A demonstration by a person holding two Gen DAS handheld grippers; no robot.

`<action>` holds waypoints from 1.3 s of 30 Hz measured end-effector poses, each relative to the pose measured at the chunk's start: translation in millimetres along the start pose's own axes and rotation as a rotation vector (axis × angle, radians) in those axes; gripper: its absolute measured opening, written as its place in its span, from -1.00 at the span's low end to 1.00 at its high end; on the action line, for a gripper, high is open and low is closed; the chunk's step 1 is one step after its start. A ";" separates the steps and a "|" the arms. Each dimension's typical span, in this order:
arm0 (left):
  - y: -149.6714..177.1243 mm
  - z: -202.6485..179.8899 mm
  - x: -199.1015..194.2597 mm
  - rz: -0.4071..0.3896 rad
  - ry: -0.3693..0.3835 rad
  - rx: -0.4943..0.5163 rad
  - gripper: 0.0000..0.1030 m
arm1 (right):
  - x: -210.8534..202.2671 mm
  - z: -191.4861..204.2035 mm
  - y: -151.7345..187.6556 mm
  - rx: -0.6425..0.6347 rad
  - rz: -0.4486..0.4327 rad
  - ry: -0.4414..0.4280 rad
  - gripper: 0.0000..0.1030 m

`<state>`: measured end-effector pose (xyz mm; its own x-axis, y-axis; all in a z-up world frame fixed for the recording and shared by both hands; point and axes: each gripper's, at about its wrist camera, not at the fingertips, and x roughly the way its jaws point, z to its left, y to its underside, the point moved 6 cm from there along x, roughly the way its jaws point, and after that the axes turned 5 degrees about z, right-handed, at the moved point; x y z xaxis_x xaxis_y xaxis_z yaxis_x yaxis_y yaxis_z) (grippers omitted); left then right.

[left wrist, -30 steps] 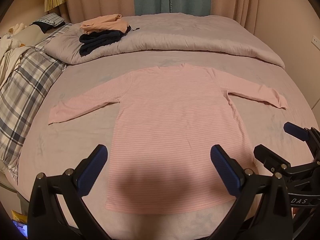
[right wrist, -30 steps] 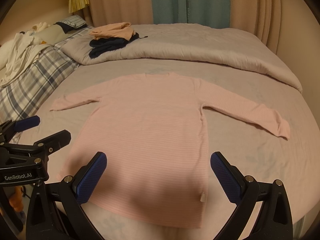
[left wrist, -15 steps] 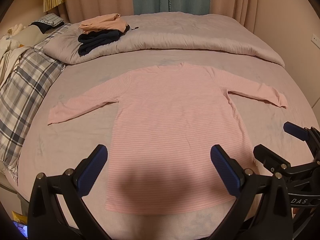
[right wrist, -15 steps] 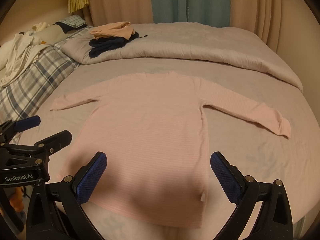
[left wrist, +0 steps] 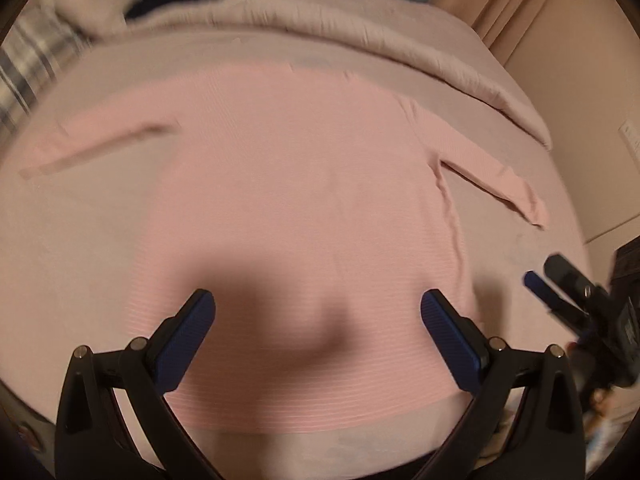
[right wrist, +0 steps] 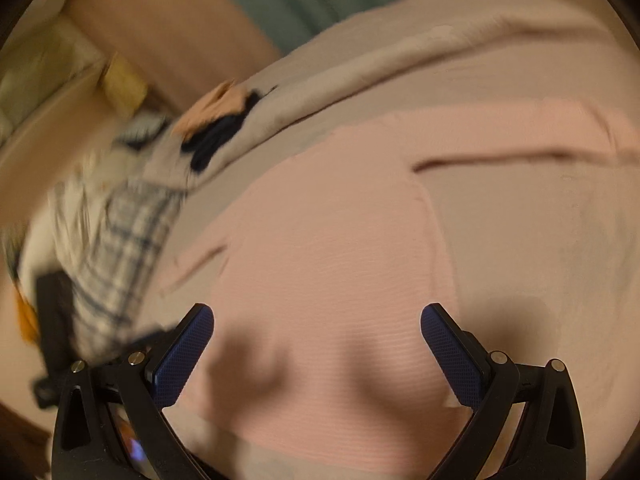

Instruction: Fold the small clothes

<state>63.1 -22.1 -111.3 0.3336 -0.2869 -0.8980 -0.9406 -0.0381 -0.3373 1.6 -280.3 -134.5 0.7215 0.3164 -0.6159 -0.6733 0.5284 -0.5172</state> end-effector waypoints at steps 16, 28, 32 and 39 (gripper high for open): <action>-28.0 -16.8 57.4 0.066 0.016 0.008 0.99 | -66.5 -230.1 -63.8 0.584 -0.342 0.150 0.99; -89.5 -8.7 65.3 -0.019 0.023 -0.002 0.97 | -46.4 -258.8 -111.1 0.630 -0.410 0.215 -0.72; -103.3 -1.9 64.9 -0.014 0.079 -0.033 0.96 | -65.0 -275.0 -108.0 0.606 -0.458 0.237 -0.82; -124.2 30.7 55.6 -0.062 0.159 -0.146 0.96 | -75.4 -126.8 -165.3 0.076 -0.470 0.363 -0.84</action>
<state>200.5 -3.9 -128.0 0.3879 -0.4268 -0.8169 -0.9215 -0.1949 -0.3358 38.0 -491.4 -77.9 0.8290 -0.2473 -0.5016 -0.2717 0.6058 -0.7478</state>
